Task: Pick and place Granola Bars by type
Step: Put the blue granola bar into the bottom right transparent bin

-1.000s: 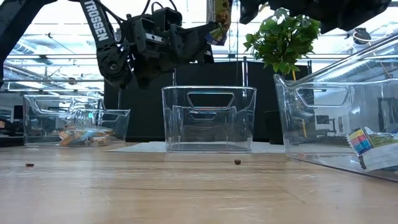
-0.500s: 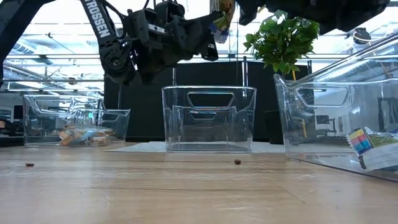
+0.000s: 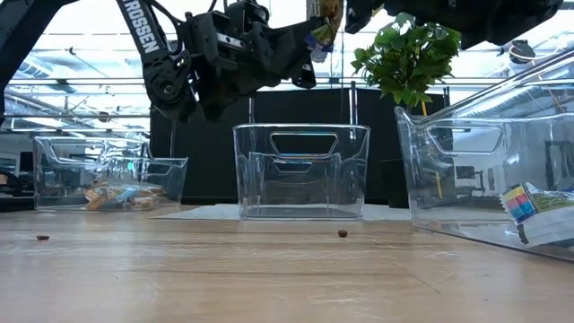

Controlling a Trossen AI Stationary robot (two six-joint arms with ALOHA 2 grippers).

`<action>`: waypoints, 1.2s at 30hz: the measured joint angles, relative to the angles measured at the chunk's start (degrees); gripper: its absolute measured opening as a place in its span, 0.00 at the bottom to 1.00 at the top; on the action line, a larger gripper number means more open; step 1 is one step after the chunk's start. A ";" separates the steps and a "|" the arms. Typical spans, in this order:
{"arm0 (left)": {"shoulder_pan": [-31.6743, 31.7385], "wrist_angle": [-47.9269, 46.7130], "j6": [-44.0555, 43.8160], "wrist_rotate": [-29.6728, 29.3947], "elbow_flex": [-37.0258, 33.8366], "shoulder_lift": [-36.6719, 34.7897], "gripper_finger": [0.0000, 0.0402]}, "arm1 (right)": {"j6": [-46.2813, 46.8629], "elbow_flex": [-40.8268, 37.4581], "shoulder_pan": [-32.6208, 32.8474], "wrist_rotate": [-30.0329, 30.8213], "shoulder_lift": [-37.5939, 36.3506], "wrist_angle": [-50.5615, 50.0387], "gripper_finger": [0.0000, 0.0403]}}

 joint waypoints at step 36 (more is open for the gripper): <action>2.82 -1.70 -23.03 11.24 4.42 -1.04 0.14 | -2.64 -0.24 4.89 3.88 -10.67 -11.71 0.00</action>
